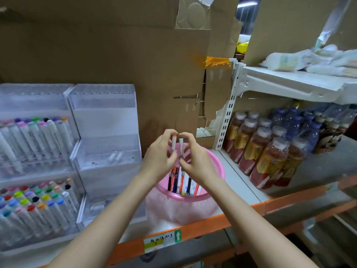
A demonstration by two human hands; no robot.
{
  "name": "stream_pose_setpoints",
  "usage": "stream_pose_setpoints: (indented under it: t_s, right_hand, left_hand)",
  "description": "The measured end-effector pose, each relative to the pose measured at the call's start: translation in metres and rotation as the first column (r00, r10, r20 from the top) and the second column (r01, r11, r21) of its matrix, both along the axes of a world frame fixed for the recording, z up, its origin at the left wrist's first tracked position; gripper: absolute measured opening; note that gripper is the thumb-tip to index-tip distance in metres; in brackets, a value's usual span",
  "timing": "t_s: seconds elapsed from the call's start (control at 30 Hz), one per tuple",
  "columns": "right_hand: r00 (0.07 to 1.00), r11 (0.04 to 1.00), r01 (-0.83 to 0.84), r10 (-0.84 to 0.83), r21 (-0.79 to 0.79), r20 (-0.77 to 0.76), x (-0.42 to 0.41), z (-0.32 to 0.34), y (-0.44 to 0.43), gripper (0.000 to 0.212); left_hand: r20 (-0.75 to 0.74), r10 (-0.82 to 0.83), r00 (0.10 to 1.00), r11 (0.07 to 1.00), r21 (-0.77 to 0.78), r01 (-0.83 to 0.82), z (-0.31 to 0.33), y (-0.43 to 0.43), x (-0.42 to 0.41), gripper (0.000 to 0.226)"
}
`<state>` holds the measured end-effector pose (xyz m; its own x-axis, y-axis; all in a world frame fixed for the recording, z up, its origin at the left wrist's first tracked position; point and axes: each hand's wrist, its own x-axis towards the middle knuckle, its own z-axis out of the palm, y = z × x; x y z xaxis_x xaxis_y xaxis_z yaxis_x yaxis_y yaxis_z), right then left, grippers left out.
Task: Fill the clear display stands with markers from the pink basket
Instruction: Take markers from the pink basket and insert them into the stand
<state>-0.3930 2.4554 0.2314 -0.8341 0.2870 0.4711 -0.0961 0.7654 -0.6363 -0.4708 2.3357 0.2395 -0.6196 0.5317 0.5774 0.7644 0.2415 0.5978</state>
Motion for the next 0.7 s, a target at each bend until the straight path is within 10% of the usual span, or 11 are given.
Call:
stream_pose_setpoints:
  t_s: [0.7]
  right_hand:
    - [0.939, 0.965, -0.255, 0.262, 0.062, -0.223, -0.1, 0.091, -0.193, 0.059]
  left_hand:
    - [-0.049, 0.399, 0.916, 0.905, 0.185, -0.384, 0.089, -0.23, -0.043, 0.041]
